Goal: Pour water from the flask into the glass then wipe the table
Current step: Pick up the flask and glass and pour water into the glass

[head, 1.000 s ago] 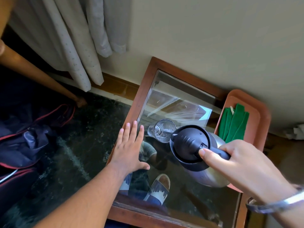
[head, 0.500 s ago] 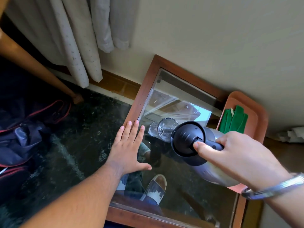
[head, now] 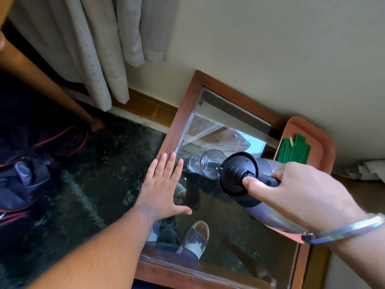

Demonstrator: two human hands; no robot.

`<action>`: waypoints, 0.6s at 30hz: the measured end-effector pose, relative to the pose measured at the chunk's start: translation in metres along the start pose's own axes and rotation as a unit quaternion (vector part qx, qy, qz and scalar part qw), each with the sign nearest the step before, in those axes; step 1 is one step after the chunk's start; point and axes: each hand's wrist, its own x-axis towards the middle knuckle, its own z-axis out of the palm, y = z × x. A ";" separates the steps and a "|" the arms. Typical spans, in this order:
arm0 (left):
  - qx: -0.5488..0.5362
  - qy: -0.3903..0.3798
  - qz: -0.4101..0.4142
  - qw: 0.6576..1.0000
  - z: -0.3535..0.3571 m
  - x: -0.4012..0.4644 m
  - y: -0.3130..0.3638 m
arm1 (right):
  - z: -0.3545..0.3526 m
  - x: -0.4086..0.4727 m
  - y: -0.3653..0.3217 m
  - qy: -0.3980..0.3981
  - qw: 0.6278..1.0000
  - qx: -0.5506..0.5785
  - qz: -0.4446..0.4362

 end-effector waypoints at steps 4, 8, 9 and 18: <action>0.002 -0.001 0.002 1.000 0.000 0.000 0.000 | 0.000 0.001 0.000 0.010 1.000 -0.008 -0.005; 0.003 -0.001 0.002 1.000 0.000 0.000 0.000 | -0.002 0.000 -0.003 0.020 1.000 -0.018 -0.011; 0.002 -0.002 0.001 1.000 0.000 0.000 0.000 | -0.002 0.001 -0.004 0.021 0.999 -0.022 -0.011; -0.003 0.000 -0.002 1.000 0.000 0.002 0.000 | -0.013 0.001 -0.010 0.024 0.999 -0.044 -0.013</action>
